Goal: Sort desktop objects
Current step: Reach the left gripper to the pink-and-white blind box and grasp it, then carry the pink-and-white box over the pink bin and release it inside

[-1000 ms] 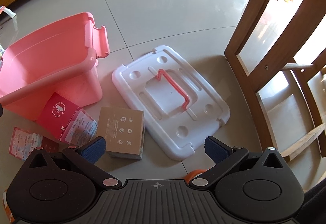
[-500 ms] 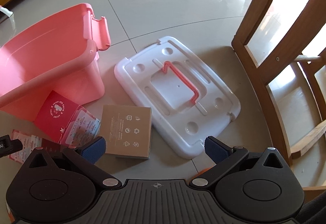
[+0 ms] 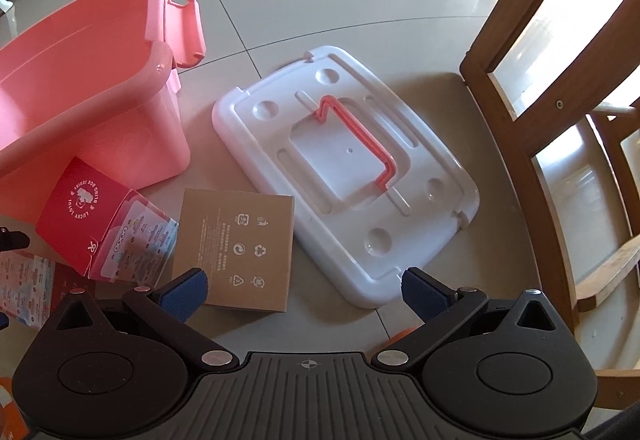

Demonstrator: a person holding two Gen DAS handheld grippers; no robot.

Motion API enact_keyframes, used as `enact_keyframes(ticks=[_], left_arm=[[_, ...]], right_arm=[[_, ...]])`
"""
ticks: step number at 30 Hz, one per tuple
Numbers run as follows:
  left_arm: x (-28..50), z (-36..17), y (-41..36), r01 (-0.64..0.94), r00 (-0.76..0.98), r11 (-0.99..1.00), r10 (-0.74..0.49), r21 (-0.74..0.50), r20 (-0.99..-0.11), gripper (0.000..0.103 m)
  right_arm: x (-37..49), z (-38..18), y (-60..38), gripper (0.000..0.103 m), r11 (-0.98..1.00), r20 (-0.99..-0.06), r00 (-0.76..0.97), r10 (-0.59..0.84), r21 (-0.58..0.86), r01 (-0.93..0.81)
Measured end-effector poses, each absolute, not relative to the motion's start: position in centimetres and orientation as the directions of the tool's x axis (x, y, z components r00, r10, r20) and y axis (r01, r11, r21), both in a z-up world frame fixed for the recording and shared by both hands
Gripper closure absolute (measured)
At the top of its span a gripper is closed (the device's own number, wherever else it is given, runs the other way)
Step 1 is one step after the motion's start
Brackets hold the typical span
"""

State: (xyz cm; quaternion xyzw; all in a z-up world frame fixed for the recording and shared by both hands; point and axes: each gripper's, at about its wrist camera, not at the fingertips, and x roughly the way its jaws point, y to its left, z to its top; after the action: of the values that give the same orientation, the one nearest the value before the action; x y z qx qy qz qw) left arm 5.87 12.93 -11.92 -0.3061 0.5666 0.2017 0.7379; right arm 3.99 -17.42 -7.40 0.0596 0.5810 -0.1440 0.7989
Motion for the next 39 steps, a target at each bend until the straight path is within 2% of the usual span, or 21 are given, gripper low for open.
enact_keyframes(ticks=[5,7,13,22,26,39], left_arm=[[6.7,-13.1,12.8,-0.661,0.245,0.723,-0.046,-0.202,-0.968,0.008],[6.9,-13.6,12.8,-0.666,0.229,0.719,-0.054,-0.197,-0.972,0.015],[7.5,-14.3,12.8,-0.674,0.224,0.711,-0.061,-0.2,-0.973,0.016],[9.3,-12.9,11.8,-0.574,0.212,0.804,-0.038,-0.156,-0.977,0.026],[9.4,-11.6,12.1,-0.555,0.188,0.821,-0.034,-0.134,-0.982,0.028],[5.5,-3.9,9.8,-0.419,0.281,0.904,0.037,-0.088,-0.959,0.029]], right_arm=[[4.3,-8.1,-17.2,0.0,0.955,-0.949,0.278,-0.151,-0.067,0.29],[4.4,-8.2,-17.3,0.0,0.953,-0.948,0.283,-0.144,-0.056,0.296],[4.6,-8.2,-17.1,0.0,0.957,-0.945,0.299,-0.134,-0.045,0.287],[4.8,-8.1,-17.3,0.0,0.957,-0.946,0.295,-0.135,-0.047,0.287],[4.6,-7.6,-17.3,0.0,0.953,-0.944,0.302,-0.128,-0.033,0.301],[3.0,-4.9,-18.6,0.0,0.942,-0.929,0.353,-0.112,0.013,0.335]])
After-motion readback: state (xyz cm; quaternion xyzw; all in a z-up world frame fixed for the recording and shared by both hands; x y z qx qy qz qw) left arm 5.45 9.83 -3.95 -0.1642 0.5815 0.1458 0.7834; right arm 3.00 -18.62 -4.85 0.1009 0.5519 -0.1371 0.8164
